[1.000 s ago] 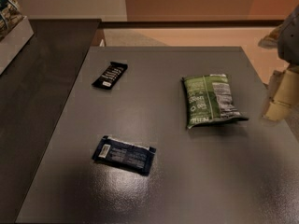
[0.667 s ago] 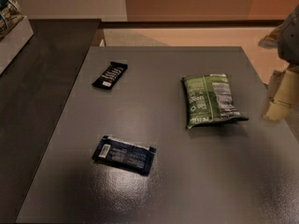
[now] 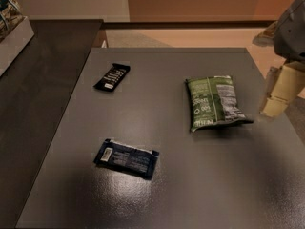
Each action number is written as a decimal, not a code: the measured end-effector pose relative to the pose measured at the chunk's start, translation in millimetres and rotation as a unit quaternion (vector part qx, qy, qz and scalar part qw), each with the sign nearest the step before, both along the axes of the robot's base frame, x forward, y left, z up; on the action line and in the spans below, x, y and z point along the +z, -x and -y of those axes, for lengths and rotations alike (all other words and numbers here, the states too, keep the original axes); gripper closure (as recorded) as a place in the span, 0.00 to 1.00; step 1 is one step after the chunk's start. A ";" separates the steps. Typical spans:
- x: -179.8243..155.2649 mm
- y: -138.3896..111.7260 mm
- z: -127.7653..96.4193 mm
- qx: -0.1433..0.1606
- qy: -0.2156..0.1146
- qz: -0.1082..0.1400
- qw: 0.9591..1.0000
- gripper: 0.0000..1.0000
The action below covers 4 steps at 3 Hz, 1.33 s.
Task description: Pick rxbar chocolate
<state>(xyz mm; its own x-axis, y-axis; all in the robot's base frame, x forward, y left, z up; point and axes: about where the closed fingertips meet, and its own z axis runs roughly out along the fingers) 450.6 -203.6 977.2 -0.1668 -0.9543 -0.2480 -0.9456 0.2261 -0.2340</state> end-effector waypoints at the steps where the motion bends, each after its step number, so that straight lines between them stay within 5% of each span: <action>1: -3.1 -18.9 -21.1 0.028 -0.025 0.000 0.999 0.00; 4: -25.6 -83.9 -101.9 0.065 -0.096 0.006 0.993 0.00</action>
Offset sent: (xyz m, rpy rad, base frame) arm 0.0617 0.0729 -0.0158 0.1607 0.0171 0.1362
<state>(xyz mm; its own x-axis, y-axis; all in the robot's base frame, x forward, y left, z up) 534.5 -101.7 951.6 -0.0417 -0.9022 -0.4294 -0.9671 0.1444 -0.2095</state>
